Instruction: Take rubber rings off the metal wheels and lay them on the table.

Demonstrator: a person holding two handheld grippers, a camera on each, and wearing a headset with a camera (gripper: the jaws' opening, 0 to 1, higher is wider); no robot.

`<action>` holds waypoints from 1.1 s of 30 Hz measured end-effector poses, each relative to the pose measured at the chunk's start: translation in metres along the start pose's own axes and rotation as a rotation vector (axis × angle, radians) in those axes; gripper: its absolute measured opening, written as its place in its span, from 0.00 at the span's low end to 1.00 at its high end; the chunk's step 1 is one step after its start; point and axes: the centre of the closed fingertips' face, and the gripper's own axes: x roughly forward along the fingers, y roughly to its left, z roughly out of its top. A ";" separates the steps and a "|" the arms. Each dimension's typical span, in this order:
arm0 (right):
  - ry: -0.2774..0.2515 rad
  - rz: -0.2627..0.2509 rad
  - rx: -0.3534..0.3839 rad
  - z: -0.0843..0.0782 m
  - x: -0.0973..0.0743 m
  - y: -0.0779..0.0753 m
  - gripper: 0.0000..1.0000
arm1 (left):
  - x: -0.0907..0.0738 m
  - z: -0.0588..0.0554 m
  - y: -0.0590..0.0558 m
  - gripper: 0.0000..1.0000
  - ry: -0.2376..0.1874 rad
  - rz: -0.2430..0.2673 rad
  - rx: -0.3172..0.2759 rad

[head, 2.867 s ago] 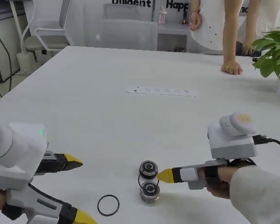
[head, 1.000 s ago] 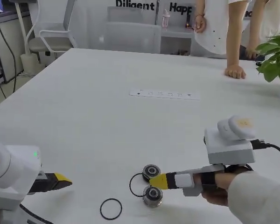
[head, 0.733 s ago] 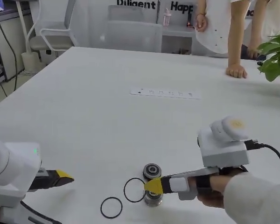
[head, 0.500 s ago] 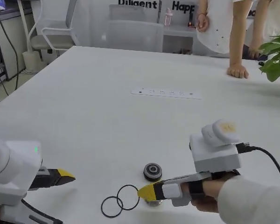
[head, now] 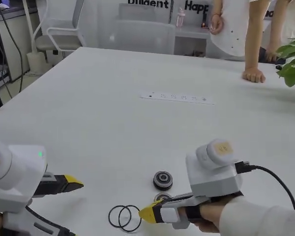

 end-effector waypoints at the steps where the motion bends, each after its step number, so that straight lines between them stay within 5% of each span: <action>1: -0.006 -0.005 0.002 0.001 0.000 -0.001 0.00 | 0.000 0.000 0.000 0.87 -0.001 0.001 -0.002; 33: -0.024 -0.073 -0.046 0.008 -0.006 -0.015 0.04 | 0.001 -0.004 -0.002 0.85 0.020 -0.011 -0.022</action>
